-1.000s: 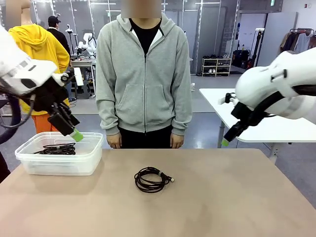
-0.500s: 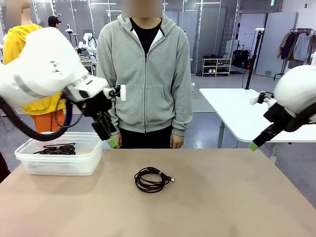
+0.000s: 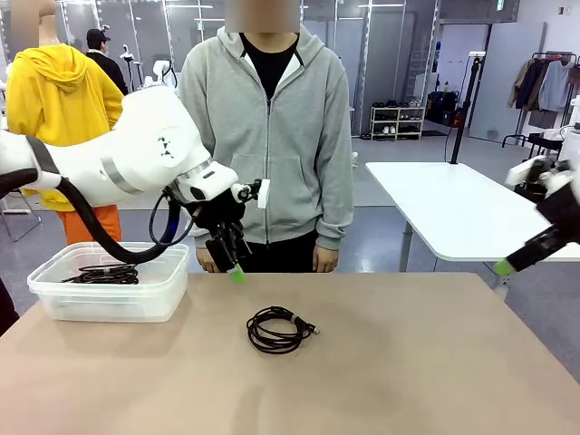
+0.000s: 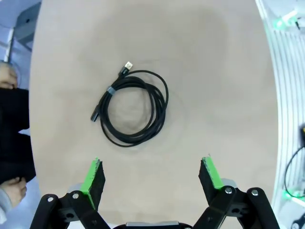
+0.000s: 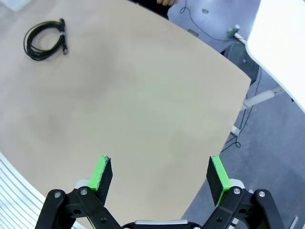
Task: Organize and store the cables.
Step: Place the USB Extension Cable into the Organizing box.
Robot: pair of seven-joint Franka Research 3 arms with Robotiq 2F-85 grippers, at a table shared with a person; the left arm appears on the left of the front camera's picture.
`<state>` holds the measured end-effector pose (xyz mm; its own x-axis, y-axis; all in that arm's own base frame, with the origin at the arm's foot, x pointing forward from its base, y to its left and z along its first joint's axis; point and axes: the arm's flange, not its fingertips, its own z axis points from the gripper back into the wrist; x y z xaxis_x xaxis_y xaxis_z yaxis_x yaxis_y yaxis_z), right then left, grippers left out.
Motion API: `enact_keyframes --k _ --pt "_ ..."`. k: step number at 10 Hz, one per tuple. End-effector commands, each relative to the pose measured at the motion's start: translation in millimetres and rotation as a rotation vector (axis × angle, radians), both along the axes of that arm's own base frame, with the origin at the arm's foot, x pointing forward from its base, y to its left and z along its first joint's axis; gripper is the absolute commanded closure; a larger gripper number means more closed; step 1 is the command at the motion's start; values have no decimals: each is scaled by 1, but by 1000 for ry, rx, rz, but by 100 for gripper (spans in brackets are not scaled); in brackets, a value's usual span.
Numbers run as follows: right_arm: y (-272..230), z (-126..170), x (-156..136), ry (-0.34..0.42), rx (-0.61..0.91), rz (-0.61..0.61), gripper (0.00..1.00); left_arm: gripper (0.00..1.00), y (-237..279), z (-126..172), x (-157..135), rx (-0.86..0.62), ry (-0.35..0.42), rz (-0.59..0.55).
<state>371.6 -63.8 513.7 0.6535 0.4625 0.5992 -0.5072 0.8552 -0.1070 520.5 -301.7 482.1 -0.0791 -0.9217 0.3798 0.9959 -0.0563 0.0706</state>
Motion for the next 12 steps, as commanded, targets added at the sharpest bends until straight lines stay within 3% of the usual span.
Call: enact_keyframes --k 1,3,4,5,8,9,12 --pt "-25 9 -21 -4 79 28 0 0 -3 -4 2 51 27 -93" --pt "-50 40 -45 -9 62 44 0 0 -14 -17 -2 110 18 -210" --pt "-77 51 -50 -62 165 77 0 0 -17 -22 0 102 27 -220" --pt "-87 53 -52 -106 118 135 0 0 -18 -28 3 116 35 -224" --pt "-82 57 -58 -180 138 95 0 0 -24 -35 3 118 48 -217" --pt "-93 63 -62 -122 135 85 0 0 -22 -36 -4 112 41 -204" --pt "-93 63 -62 -122 135 85 0 0 -22 -36 -4 112 41 -204"
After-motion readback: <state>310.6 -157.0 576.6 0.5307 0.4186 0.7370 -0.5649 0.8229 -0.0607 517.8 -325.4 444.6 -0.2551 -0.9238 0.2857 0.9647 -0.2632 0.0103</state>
